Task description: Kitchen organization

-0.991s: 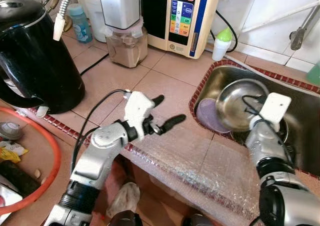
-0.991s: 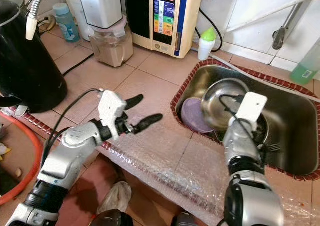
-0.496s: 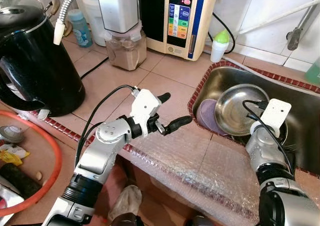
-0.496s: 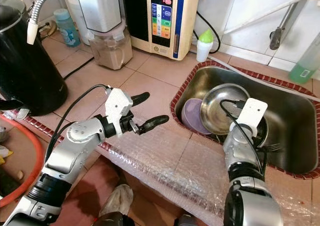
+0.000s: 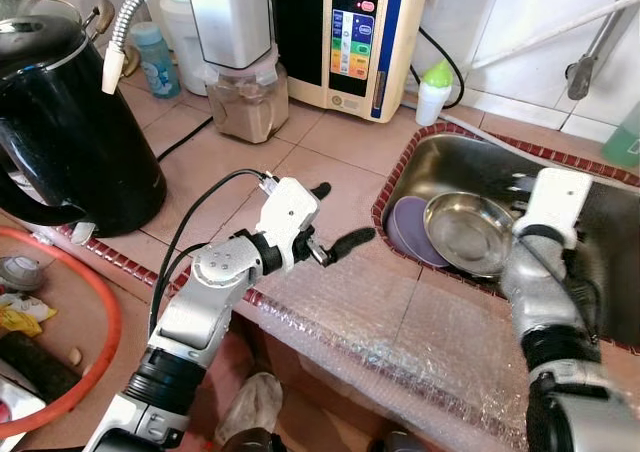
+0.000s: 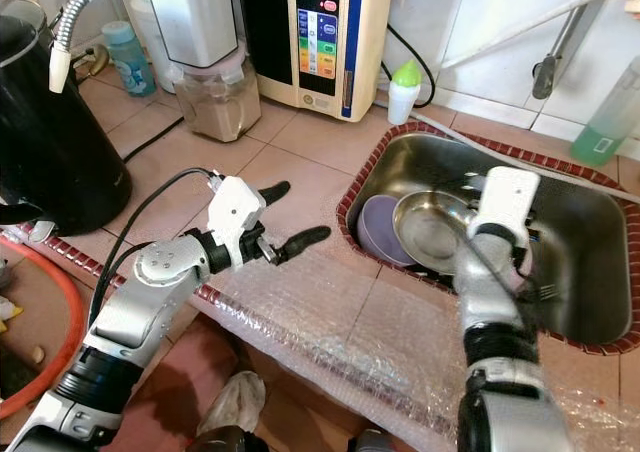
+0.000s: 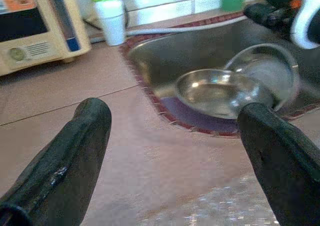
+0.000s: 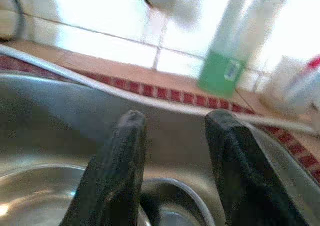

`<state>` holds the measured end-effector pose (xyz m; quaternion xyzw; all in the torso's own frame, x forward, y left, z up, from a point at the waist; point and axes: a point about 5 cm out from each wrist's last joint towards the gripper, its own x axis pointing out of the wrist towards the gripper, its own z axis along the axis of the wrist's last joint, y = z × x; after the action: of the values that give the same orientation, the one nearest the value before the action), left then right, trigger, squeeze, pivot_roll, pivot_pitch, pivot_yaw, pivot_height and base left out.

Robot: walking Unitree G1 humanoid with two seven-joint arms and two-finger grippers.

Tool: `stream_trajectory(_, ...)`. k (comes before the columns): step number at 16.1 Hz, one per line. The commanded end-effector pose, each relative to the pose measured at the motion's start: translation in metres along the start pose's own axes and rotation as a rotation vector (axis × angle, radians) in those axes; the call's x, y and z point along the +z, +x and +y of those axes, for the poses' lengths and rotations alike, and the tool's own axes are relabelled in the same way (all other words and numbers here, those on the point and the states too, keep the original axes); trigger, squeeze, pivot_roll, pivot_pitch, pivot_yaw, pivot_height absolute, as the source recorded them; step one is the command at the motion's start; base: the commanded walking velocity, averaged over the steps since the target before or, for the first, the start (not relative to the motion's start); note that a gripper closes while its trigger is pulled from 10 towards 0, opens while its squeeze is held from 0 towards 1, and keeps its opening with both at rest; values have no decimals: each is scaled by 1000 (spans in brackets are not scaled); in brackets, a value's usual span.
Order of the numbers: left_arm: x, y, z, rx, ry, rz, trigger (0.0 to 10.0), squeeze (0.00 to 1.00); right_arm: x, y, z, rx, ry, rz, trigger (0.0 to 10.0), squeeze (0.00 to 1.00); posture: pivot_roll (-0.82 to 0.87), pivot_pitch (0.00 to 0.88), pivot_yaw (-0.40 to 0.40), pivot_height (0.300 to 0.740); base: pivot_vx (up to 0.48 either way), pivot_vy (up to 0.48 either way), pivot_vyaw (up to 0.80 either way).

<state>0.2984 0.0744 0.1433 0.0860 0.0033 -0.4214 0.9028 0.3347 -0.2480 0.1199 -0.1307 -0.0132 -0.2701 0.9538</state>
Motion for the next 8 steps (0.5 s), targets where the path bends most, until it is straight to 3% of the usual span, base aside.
stream_trajectory(1,-1,-1,3,51,16,10,10000,0,9,-4,9,36,-2,-60,10000,1000,12,0,33,740,0,0,0)
stream_trajectory(3,-5,-7,6,128,-9,15,10000,0,13,-18,28,140,-3,-106,10000,1000,16,0,32,740,0,0,-209)
stream_trajectory(5,-8,-13,6,181,-42,19,10000,0,8,-25,34,187,4,-82,10000,1000,23,0,31,740,0,0,-800)
stream_trajectory(6,-15,-18,3,198,-103,64,10000,0,2,-30,39,215,0,-60,10000,275,24,0,31,740,0,0,-800)
stream_trajectory(7,-16,-18,1,189,-127,70,10000,0,0,-31,39,219,1,-56,10000,55,25,0,28,740,0,0,-800)
stream_trajectory(8,-14,-18,0,188,-145,52,10000,0,0,-34,41,225,11,-47,10000,0,22,0,27,740,0,0,-800)
